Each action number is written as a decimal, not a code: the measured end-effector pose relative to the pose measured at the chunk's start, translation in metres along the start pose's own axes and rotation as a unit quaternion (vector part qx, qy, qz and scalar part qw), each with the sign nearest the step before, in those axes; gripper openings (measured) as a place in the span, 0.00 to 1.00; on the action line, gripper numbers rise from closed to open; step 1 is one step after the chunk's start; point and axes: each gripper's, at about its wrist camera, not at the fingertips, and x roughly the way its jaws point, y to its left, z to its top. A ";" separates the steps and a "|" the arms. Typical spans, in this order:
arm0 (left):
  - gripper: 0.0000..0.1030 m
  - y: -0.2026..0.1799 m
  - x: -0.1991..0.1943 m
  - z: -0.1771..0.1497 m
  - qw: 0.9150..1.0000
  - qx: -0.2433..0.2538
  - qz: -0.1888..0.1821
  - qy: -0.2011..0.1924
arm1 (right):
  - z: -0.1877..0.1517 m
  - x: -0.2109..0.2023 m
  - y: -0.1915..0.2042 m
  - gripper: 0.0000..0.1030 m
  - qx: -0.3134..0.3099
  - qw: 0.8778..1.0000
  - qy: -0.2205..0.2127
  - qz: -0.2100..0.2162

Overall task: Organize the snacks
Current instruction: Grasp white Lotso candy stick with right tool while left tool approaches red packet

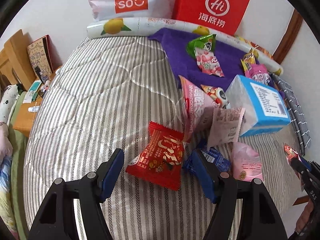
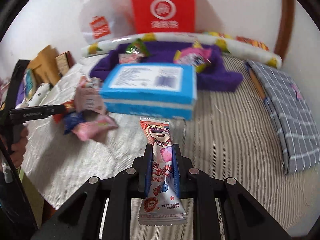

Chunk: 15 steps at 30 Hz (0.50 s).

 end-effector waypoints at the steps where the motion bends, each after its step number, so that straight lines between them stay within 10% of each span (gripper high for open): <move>1: 0.66 -0.001 0.002 0.000 1.000 0.002 0.002 0.001 | -0.002 0.005 -0.003 0.18 0.004 1.000 0.002 -0.006; 15: 0.66 -0.013 0.017 0.008 0.999 0.027 0.012 0.013 | -0.009 0.033 -0.012 0.24 0.013 1.000 0.017 -0.007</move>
